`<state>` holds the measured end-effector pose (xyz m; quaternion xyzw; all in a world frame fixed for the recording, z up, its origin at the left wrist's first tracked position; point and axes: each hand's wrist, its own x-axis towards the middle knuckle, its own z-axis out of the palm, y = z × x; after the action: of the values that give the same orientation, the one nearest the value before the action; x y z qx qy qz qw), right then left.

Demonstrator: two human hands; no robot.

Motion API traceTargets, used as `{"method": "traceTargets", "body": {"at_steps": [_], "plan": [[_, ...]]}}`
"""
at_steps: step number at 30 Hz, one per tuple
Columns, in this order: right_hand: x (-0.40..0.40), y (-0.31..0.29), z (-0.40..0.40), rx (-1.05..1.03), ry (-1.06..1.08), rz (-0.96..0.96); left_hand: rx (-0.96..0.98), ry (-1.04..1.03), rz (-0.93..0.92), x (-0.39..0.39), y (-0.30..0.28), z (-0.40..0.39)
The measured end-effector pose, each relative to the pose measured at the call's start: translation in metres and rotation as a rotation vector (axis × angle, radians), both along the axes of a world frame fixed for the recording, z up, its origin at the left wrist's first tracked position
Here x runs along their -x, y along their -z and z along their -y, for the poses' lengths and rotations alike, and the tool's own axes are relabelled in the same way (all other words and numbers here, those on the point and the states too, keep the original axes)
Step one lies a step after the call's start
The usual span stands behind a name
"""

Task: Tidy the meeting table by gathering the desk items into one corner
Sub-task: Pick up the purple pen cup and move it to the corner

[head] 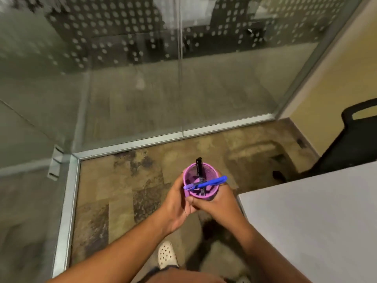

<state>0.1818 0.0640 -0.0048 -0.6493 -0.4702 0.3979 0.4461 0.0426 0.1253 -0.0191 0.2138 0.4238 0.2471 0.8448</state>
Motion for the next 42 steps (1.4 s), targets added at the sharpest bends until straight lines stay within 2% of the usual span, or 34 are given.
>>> {"method": "traceTargets", "body": {"at_steps": [7,16,22,27,42], "plan": [[0.049,-0.016,-0.089,-0.008,-0.063,-0.023,-0.041,-0.074,-0.031,0.047,-0.010,-0.079],[-0.003,-0.014,-0.202,-0.033,-0.006,-0.097,-0.073,0.004,-0.043,-0.007,-0.003,-0.202],[-0.072,-0.022,-0.297,-0.050,0.018,-0.096,-0.102,0.095,-0.110,-0.075,-0.015,-0.304],[-0.143,-0.037,-0.359,-0.086,0.090,-0.081,-0.117,0.157,-0.077,-0.151,-0.032,-0.374],[-0.357,-0.036,-0.480,-0.046,0.571,0.020,-0.108,0.572,-0.094,-0.415,-0.019,-0.547]]}}
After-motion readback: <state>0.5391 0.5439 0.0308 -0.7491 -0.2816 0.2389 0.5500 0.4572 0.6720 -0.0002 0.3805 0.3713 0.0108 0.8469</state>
